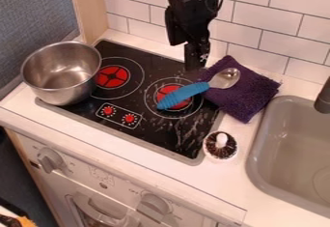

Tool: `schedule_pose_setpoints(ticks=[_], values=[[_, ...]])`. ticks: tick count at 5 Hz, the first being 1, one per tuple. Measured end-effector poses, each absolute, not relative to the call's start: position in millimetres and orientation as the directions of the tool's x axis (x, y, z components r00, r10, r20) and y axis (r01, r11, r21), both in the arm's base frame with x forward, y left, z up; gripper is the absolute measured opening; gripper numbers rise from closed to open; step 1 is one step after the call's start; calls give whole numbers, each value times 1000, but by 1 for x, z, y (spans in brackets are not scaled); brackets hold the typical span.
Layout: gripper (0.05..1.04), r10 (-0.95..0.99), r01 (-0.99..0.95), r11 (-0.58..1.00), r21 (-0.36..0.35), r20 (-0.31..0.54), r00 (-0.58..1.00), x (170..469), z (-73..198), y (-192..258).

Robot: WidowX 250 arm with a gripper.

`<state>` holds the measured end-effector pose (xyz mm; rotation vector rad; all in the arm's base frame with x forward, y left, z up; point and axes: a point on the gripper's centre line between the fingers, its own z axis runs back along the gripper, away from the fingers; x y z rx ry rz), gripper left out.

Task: Move the white object into the up left burner

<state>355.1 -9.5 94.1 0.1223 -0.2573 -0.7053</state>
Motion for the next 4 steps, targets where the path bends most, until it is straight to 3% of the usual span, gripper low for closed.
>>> schedule_pose_setpoints(ticks=[2, 4], values=[[1000, -664, 646, 748, 152, 154, 732, 337, 69, -20], [1000, -732, 722, 680, 130, 178, 657, 309, 70, -53]])
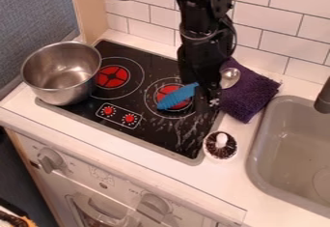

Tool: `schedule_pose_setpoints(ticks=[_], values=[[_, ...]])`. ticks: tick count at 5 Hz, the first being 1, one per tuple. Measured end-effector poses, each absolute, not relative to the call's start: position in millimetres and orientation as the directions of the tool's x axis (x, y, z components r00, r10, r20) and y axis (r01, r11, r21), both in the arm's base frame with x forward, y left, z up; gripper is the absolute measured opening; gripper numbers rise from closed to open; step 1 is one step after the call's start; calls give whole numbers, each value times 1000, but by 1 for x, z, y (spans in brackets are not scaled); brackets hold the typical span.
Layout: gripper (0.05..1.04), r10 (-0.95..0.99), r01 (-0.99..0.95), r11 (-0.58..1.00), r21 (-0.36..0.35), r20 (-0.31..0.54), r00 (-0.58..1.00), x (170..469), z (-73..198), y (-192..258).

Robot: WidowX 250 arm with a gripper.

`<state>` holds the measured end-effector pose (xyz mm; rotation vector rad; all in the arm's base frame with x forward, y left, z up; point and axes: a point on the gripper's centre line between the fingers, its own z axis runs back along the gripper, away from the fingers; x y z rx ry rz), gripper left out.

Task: Move the white object into the up left burner

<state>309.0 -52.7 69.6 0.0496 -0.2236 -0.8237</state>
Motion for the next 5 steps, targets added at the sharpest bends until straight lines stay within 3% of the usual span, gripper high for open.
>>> schedule_pose_setpoints(ticks=[2, 4, 5], values=[[1001, -788, 785, 611, 100, 173, 591, 285, 57, -75], [949, -817, 816, 573, 83, 148, 558, 286, 42, -86], [693, -822, 820, 566, 88, 132, 554, 294, 37, -89]])
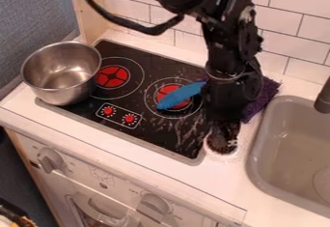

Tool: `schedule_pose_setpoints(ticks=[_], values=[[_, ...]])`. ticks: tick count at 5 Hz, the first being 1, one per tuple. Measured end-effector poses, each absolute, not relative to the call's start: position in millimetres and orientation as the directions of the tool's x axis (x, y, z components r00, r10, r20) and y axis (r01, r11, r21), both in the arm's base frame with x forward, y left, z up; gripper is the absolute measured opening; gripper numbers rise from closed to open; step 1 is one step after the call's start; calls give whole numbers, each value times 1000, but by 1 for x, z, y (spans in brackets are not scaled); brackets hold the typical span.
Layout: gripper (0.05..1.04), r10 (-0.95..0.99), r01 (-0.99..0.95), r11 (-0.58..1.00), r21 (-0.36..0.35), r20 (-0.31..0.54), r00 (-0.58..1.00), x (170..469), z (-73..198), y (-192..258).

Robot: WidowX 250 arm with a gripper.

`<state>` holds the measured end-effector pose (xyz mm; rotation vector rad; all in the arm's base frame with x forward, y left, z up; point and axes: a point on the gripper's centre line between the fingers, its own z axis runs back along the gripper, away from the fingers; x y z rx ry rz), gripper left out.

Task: Move the white object into the up left burner

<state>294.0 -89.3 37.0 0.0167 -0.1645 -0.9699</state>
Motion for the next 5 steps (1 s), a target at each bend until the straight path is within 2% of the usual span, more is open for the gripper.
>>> schedule_pose_setpoints(ticks=[1, 2, 4, 5], values=[[359, -823, 819, 568, 87, 103, 559, 293, 30, -90], [224, -821, 816, 570, 93, 102, 561, 296, 31, -90], [222, -818, 813, 574, 92, 92, 567, 295, 31, -89], [222, -807, 799, 591, 114, 93, 584, 302, 43, -83]])
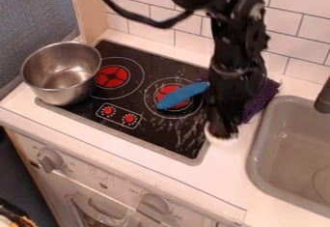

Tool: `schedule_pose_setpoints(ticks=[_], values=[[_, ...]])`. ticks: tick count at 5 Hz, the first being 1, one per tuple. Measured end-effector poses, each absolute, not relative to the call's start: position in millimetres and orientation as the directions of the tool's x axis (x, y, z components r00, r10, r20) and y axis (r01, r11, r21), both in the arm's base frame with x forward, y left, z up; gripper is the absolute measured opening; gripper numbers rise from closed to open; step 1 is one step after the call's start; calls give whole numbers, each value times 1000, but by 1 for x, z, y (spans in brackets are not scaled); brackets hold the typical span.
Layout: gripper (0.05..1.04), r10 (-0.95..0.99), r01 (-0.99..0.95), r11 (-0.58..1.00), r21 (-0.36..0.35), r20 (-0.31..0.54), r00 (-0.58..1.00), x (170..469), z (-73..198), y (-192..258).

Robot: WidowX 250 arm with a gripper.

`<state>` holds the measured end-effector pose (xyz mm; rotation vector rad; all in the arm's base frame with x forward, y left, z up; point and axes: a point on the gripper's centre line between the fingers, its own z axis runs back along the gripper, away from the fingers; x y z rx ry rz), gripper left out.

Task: Move the white object into the up left burner

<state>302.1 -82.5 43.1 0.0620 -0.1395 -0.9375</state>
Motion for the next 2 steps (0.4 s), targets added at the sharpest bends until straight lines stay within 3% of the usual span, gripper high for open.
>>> schedule_pose_setpoints(ticks=[2], values=[[222, -732, 692, 680, 244, 167, 660, 342, 93, -36]])
